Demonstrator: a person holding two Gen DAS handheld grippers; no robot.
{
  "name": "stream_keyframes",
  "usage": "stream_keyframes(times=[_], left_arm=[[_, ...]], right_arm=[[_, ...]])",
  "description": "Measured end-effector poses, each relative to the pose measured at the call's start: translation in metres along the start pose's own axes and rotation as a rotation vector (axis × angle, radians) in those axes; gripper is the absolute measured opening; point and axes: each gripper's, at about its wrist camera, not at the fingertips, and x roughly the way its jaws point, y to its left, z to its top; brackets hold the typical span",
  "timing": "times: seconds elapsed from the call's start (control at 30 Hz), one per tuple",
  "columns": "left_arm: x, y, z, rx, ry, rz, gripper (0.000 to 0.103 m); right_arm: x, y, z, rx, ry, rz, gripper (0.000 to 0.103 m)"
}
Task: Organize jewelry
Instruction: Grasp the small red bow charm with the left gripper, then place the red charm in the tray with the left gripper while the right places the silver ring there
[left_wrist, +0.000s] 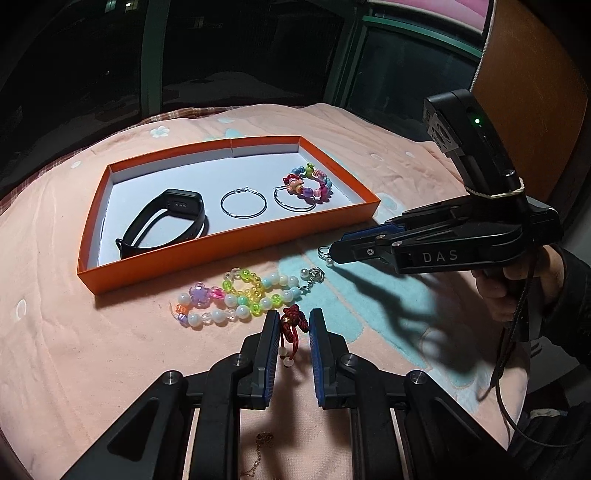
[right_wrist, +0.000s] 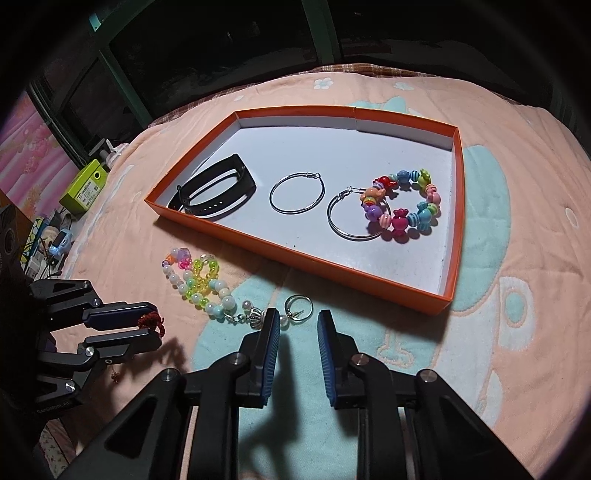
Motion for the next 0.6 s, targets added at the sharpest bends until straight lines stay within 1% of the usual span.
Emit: stream_keyframes(times=[0.07, 0.27, 0.4, 0.43, 0.47, 0.53, 0.6], left_arm=[[-0.001, 0.001, 0.000, -0.002, -0.002, 0.001, 0.017], [0.002, 0.001, -0.001, -0.008, 0.004, 0.000, 0.017], [0.005, 0.004, -0.002, -0.018, 0.007, 0.004, 0.017], [0.005, 0.004, -0.002, -0.021, 0.007, 0.005, 0.017], [0.005, 0.004, -0.002, -0.023, 0.006, 0.006, 0.017], [0.004, 0.004, -0.002, -0.025, 0.000, 0.010, 0.017], [0.001, 0.004, 0.000, -0.026, -0.006, 0.015, 0.017]], right_arm=[[0.005, -0.003, 0.004, 0.026, 0.007, 0.012, 0.024], [0.010, -0.004, 0.008, 0.051, -0.001, 0.002, 0.024], [0.012, 0.005, 0.008, 0.006, -0.003, -0.048, 0.024], [0.013, 0.007, 0.008, -0.008, -0.004, -0.062, 0.020], [0.013, 0.008, 0.008, -0.013, -0.006, -0.064, 0.020], [0.013, 0.007, 0.008, -0.008, -0.009, -0.056, 0.020], [0.007, 0.002, 0.006, 0.017, -0.022, -0.025, 0.020]])
